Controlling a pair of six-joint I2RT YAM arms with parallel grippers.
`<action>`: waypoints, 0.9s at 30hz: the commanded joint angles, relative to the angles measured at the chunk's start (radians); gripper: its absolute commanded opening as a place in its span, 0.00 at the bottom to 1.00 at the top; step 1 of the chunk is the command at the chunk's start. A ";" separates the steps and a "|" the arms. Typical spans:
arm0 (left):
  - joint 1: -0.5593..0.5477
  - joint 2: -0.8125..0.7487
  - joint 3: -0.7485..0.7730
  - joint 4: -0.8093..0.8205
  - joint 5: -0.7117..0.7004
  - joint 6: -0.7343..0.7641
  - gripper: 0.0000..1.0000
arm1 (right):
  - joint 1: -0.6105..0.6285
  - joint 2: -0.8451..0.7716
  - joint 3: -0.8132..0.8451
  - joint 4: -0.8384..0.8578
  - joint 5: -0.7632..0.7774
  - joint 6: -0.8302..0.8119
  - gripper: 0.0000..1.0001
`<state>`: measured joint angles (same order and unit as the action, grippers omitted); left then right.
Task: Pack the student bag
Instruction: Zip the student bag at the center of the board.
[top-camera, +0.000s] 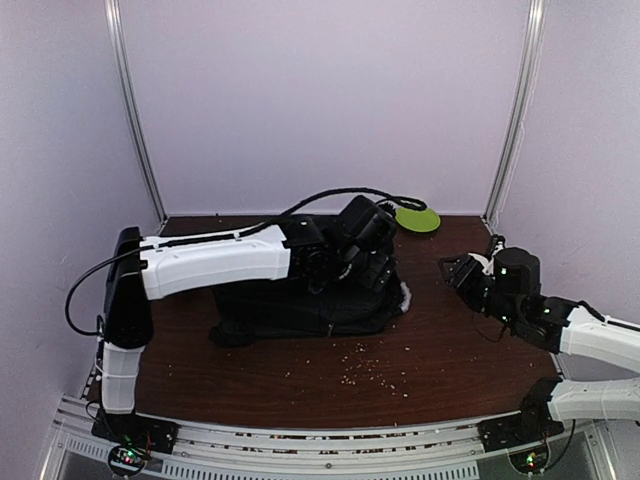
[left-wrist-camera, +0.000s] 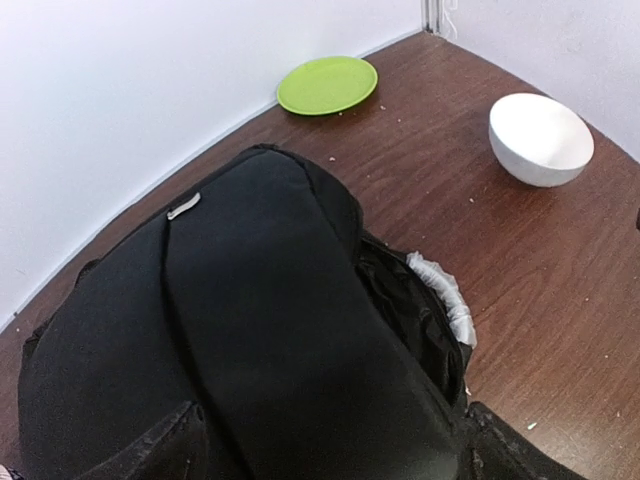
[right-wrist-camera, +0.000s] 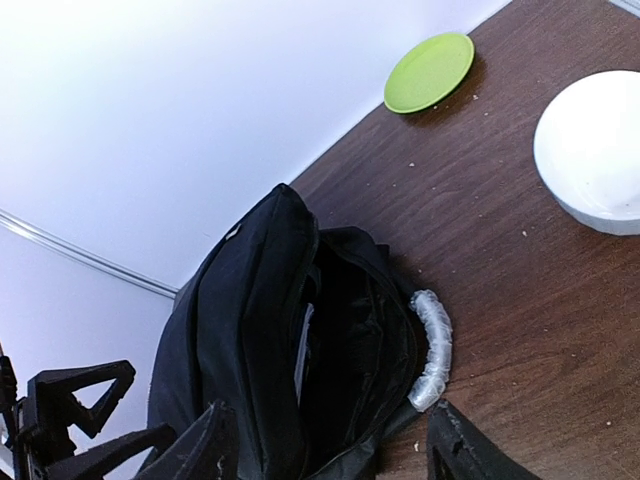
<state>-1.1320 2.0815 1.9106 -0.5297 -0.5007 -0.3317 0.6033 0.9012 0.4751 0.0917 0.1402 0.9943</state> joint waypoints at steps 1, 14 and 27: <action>-0.025 0.110 0.142 -0.098 -0.128 0.064 0.90 | -0.003 -0.048 -0.032 -0.104 0.069 -0.016 0.63; -0.051 0.330 0.357 -0.190 -0.212 0.097 0.96 | -0.003 -0.097 -0.053 -0.142 0.047 -0.016 0.64; -0.049 0.247 0.316 -0.172 -0.222 0.057 0.27 | -0.004 -0.091 -0.064 -0.123 0.028 -0.016 0.63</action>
<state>-1.1900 2.4271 2.2517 -0.7174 -0.6987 -0.2649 0.6033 0.8181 0.4194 -0.0364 0.1745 0.9909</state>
